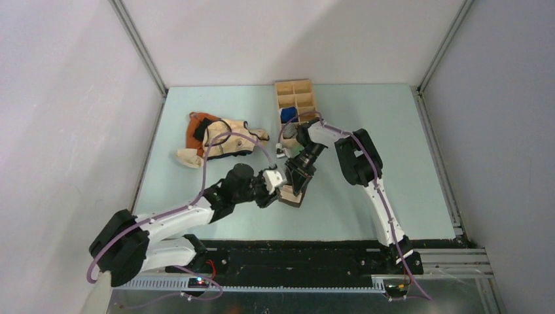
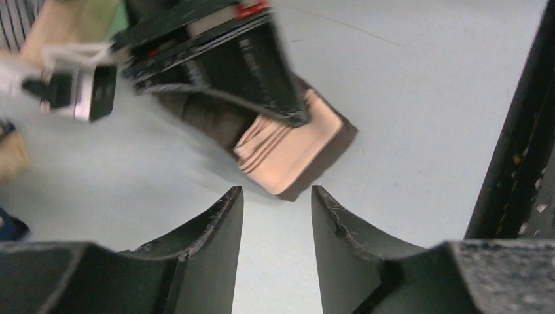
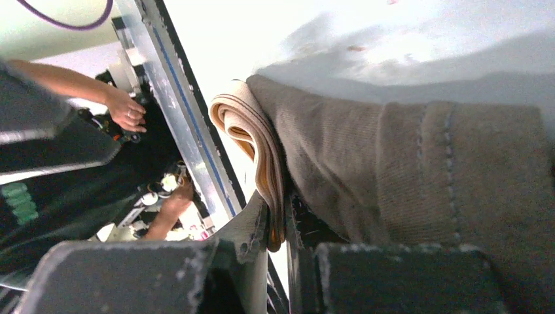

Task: Roll the underwear
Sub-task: Roll the underwear to the center of the board.

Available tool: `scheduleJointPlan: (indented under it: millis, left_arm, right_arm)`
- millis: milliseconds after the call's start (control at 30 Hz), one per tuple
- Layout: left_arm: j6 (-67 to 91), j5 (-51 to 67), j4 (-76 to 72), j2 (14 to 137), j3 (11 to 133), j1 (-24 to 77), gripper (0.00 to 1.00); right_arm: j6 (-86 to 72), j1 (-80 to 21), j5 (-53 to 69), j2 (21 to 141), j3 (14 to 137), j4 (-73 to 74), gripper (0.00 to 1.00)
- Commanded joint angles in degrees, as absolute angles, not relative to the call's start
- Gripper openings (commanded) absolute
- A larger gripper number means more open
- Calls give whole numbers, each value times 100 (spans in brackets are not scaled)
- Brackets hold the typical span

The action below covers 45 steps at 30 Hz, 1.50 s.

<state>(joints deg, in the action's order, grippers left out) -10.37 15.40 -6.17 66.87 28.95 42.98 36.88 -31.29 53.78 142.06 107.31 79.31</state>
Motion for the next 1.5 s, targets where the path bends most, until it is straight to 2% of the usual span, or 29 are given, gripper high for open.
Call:
scheduleJointPlan:
  millis: [0,167,233,433,733,800,1067,1200,1267,1300,1333,1367,1400,1433,1467]
  left_arm:
    - [-3915,1839,-1303,6517,2568,4677,50]
    - [-6207,2209,-2508,6979,1887,4789,55]
    - [-6584,2199,-3059,7223,1678,4831,57]
    - [-7174,1747,-4451,8096,1433,4920,58]
    - [-7972,1586,-4957,9162,1496,4973,55]
    - [-8077,1515,-4935,9342,1559,4999,51]
    - [-8093,1179,-3844,9469,1998,5069,13]
    - [-7981,1036,-2792,9411,2391,5125,1]
    - [-7773,1017,-2116,9335,2732,5153,0]
    - [-7705,1058,-1902,9279,2955,5156,0]
    - [-7617,1159,-1407,9245,3077,5163,0]
    - [-7579,1217,-1152,9187,3298,5165,0]
    - [-7515,1335,-648,9164,3403,5176,0]
    - [-7502,1414,-372,9120,3626,5185,0]
    - [-7525,1542,234,9113,3733,5218,0]
  right_arm:
    - [3124,-2901,5221,14978,10973,8082,0]
    - [2993,-2909,5156,15147,11079,8136,0]
    - [2986,-2905,5177,15165,11099,8164,0]
    - [3001,-2910,5237,15147,11078,8156,0]
    - [3016,-2909,5264,15162,11092,8165,0]
    - [3015,-2901,5265,15154,11087,8168,0]
    - [2994,-2880,5302,15094,11025,8067,0]
    - [2927,-2888,5263,15009,10958,7929,5]
    - [2983,-2891,5242,14877,10856,7829,19]
    - [3003,-2891,5180,14692,10790,7764,34]
    - [3027,-2881,5134,14566,10641,7619,44]
    - [3064,-2868,5050,14276,10572,7562,65]
    - [3105,-2813,5034,14121,10445,7478,82]
    - [3198,-2787,5025,13752,10404,7452,95]
    - [3225,-2696,5022,13564,10335,7391,97]
